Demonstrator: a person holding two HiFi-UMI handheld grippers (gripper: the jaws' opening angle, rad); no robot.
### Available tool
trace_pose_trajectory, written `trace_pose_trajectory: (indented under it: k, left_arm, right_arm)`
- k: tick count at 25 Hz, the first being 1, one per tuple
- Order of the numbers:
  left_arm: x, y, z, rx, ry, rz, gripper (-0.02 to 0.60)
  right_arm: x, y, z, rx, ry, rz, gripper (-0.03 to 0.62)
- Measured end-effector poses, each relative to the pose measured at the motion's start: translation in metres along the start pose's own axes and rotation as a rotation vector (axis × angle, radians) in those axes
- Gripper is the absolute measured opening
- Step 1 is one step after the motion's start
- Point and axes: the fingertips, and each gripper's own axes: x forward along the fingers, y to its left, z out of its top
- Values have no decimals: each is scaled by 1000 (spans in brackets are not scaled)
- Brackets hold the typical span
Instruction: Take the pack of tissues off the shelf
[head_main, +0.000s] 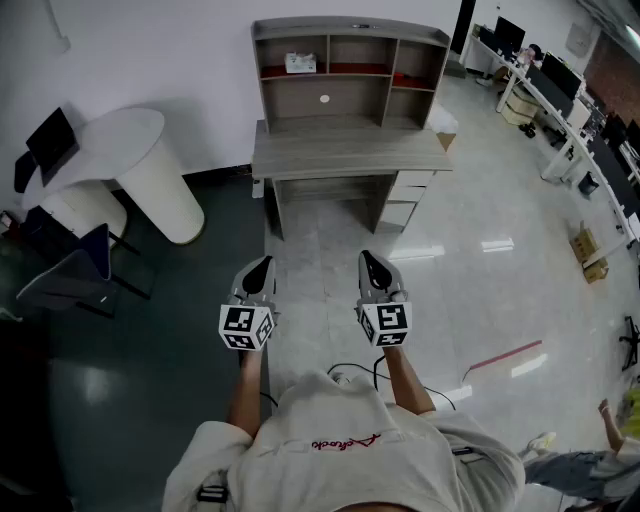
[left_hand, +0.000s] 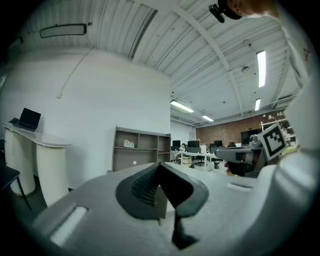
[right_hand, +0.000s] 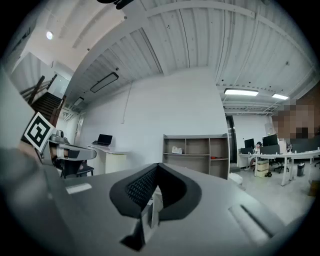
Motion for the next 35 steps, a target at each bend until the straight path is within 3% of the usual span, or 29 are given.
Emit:
trace_pose_trajectory:
  k: [15, 26, 35]
  left_arm:
    - [14, -26, -6, 3, 13, 26, 0]
    - [58, -60, -10, 11, 11, 25, 0]
    - [95, -64, -16, 8, 25, 9, 0]
  right_arm:
    - [-7, -25, -6, 34, -19, 45, 8]
    - [-5, -76, -11, 17, -29, 47, 8]
    - [13, -103, -18, 21, -20, 36, 8]
